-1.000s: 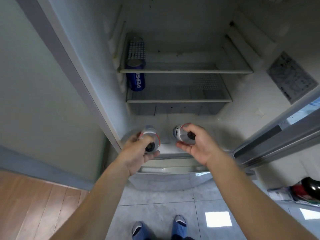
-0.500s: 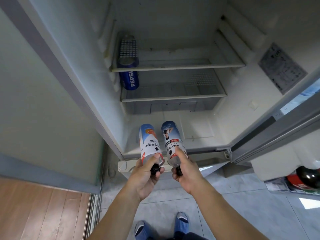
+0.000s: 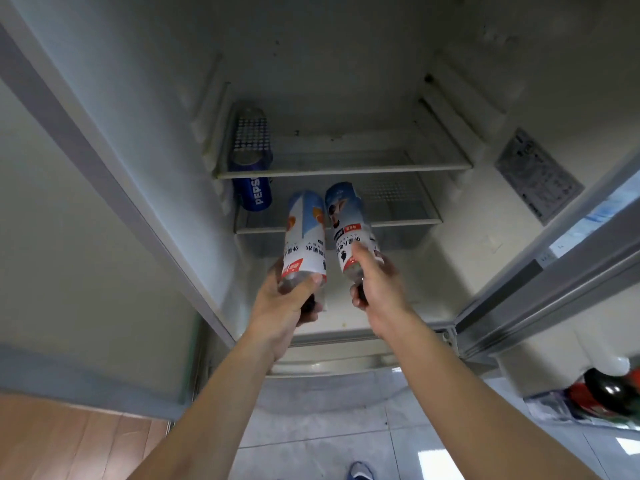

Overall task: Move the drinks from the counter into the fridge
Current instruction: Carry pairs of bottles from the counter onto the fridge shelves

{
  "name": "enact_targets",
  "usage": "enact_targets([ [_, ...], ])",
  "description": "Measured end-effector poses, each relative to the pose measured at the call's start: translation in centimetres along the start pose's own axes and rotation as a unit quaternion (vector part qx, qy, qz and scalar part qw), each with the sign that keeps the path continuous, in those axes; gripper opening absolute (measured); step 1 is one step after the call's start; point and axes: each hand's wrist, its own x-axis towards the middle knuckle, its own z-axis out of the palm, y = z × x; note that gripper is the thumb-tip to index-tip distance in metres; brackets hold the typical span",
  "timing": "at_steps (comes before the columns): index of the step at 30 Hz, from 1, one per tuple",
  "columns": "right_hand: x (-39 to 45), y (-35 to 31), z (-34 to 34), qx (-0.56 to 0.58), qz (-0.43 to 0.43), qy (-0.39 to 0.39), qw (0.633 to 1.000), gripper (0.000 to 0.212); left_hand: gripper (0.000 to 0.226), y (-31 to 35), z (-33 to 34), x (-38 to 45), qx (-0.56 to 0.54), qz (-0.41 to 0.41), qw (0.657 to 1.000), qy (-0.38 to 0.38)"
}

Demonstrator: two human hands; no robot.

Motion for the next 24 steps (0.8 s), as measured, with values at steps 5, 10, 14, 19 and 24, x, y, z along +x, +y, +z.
enact_targets([
  [5,2.5,-0.5,1.4,-0.059,-0.034,0.003,0.998,0.050,0.041,1.5,1.9,3.2,0.015,0.039,0.998,0.049],
  [10,3.9,-0.4,2.7,-0.116,-0.105,-0.021,0.987,0.056,0.053,1.6,2.0,5.1,0.013,0.076,0.995,0.059],
  [14,4.7,-0.9,4.2,-0.157,-0.182,-0.077,0.968,0.055,0.069,1.7,2.4,6.4,0.081,0.183,0.975,0.101],
  [19,4.0,0.1,3.3,-0.239,-0.262,-0.099,0.930,0.067,0.067,0.6,-0.9,6.6,0.397,0.379,0.830,0.099],
  [24,4.6,0.5,3.0,-0.348,-0.343,-0.042,0.872,0.079,0.047,3.0,-1.2,7.0,0.528,0.336,0.770,0.126],
])
